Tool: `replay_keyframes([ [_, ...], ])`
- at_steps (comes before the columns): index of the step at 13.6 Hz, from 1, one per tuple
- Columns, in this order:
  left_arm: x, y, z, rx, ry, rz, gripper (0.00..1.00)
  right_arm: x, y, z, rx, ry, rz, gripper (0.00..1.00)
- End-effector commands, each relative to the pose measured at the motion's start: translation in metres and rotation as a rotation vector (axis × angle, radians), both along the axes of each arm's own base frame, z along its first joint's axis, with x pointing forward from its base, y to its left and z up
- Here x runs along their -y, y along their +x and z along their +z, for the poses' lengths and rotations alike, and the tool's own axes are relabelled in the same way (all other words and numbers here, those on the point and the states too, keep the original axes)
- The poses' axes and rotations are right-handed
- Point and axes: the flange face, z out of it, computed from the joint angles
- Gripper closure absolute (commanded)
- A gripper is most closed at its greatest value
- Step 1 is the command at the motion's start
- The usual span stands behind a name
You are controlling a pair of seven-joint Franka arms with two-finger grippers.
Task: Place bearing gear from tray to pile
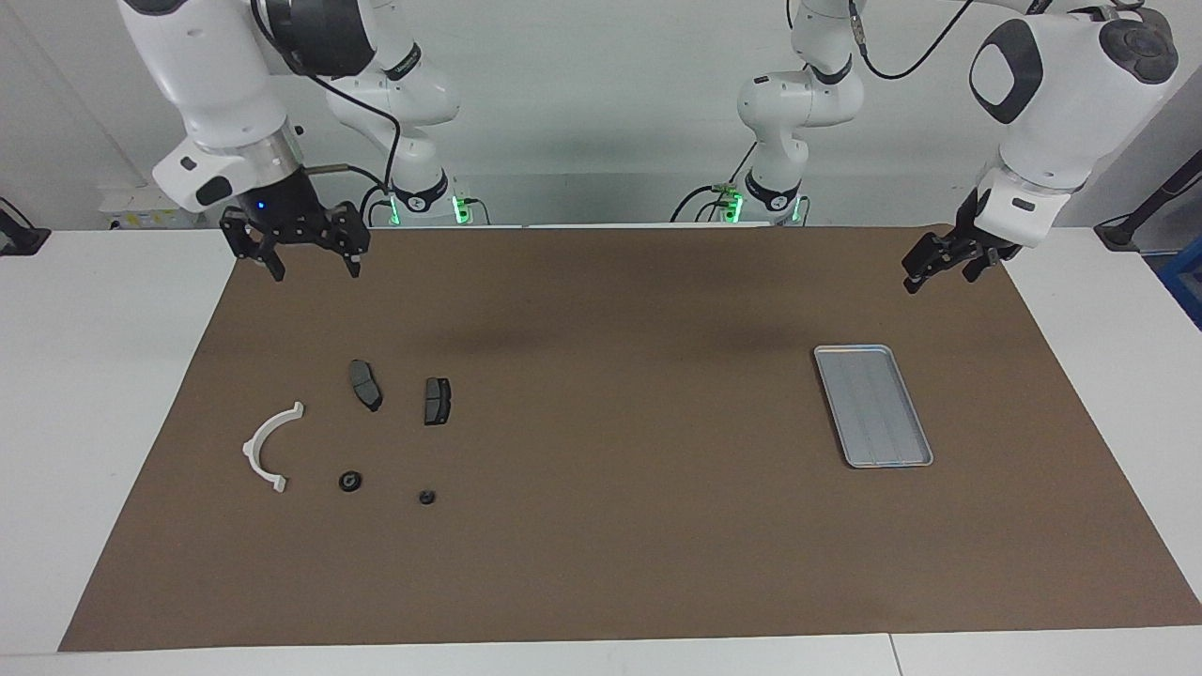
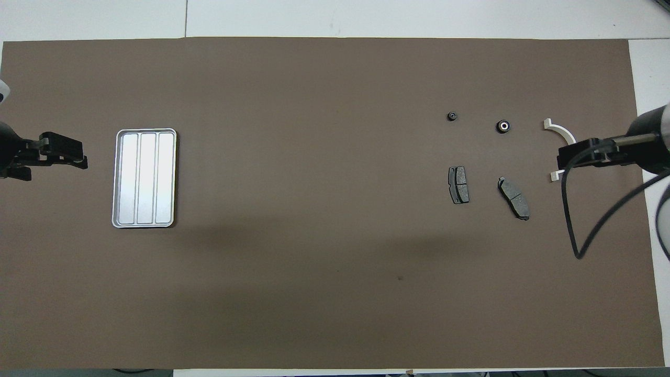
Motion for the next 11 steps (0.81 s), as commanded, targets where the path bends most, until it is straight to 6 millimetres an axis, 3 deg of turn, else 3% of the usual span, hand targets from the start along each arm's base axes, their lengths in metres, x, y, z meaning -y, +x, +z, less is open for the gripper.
replay_keyframes([
  [1, 0.0008, -0.005, 0.0046, -0.005, -0.002, -0.004, 0.0, 0.0097, -0.018, 0.0161, -0.05, 0.028, 0.004, 0.0],
  [11, 0.0008, -0.0048, 0.0047, -0.003, -0.002, -0.004, 0.0, 0.0121, -0.0225, 0.0132, -0.104, 0.027, -0.008, 0.0],
])
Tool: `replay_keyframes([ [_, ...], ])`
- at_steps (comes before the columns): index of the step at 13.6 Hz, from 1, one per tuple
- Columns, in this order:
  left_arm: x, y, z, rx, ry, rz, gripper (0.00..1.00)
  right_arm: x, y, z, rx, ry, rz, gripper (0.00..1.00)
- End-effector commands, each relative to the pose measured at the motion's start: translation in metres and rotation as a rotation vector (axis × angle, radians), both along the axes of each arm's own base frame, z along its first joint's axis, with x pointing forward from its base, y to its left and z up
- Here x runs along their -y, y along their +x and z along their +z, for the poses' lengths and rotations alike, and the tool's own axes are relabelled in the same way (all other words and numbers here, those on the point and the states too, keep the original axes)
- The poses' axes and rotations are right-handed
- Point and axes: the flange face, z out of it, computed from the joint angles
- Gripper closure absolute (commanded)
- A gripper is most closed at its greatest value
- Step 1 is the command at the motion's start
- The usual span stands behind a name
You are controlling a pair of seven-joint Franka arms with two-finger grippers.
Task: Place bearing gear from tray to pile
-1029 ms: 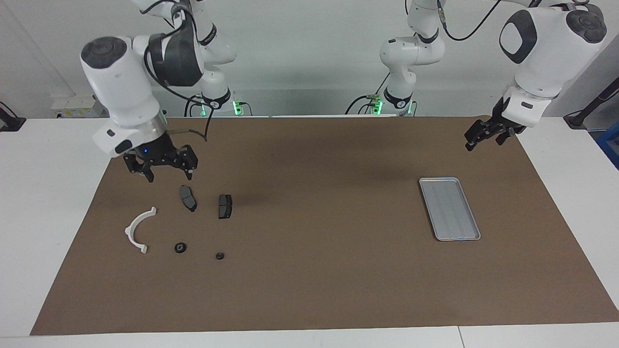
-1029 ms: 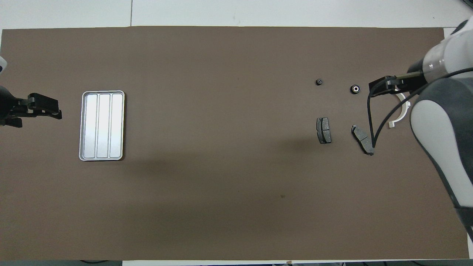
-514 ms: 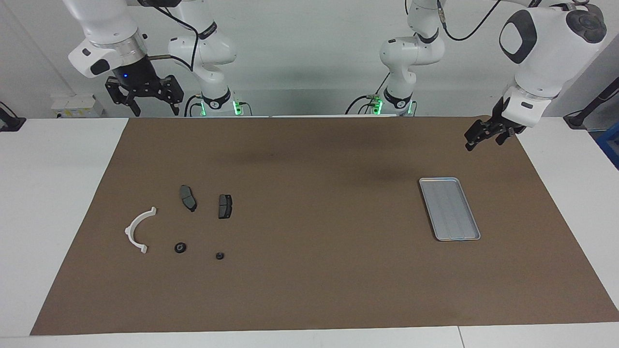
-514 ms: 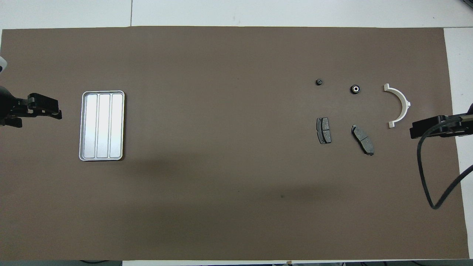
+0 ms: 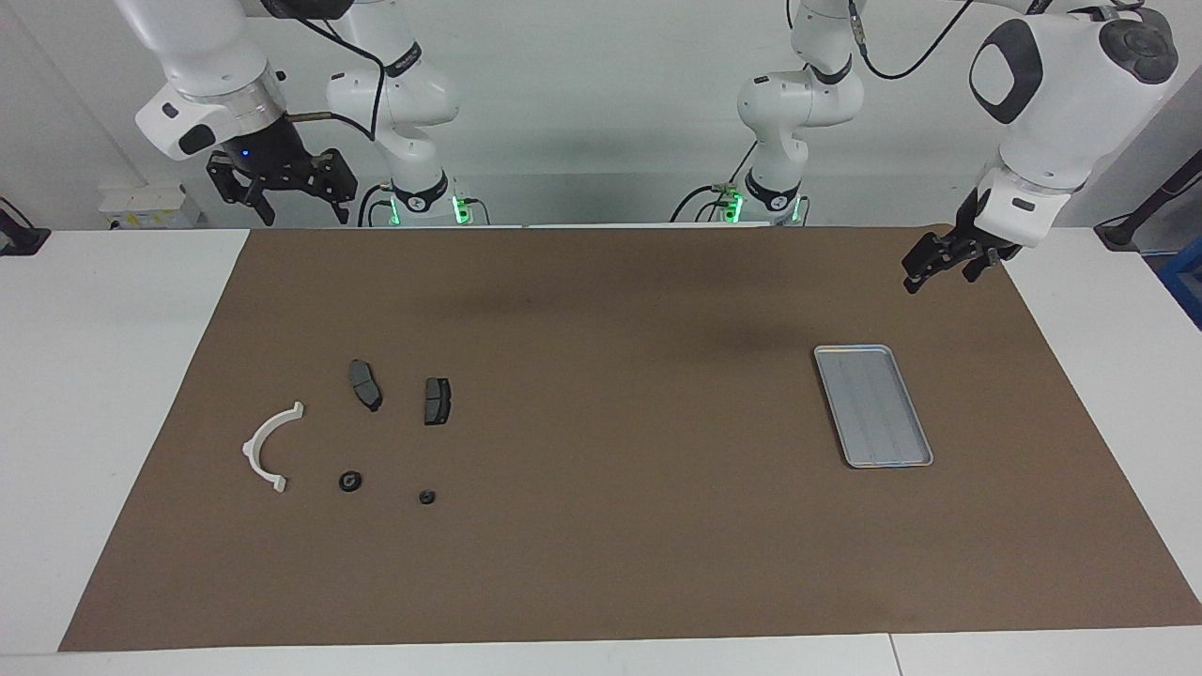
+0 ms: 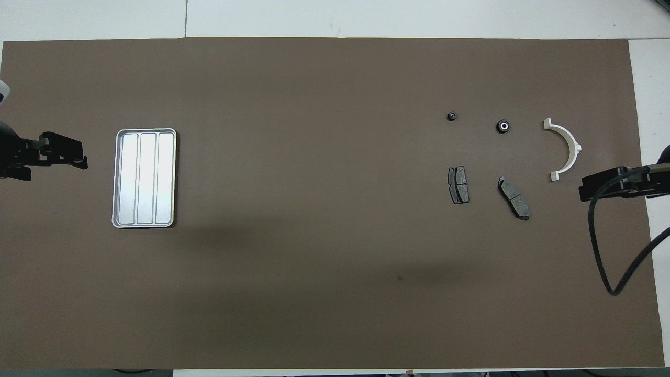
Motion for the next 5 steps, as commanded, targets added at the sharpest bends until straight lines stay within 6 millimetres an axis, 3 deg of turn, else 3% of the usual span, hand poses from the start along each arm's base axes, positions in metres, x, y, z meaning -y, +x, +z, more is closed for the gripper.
replay_keyframes([
  [1, 0.0008, -0.005, 0.0046, -0.005, -0.002, -0.004, 0.0, 0.0, 0.0019, -0.0001, -0.006, 0.029, 0.014, 0.0],
  [5, 0.0008, -0.005, 0.0046, -0.005, -0.002, -0.004, 0.0, -0.0017, 0.0052, -0.0057, -0.006, 0.029, 0.016, 0.0],
])
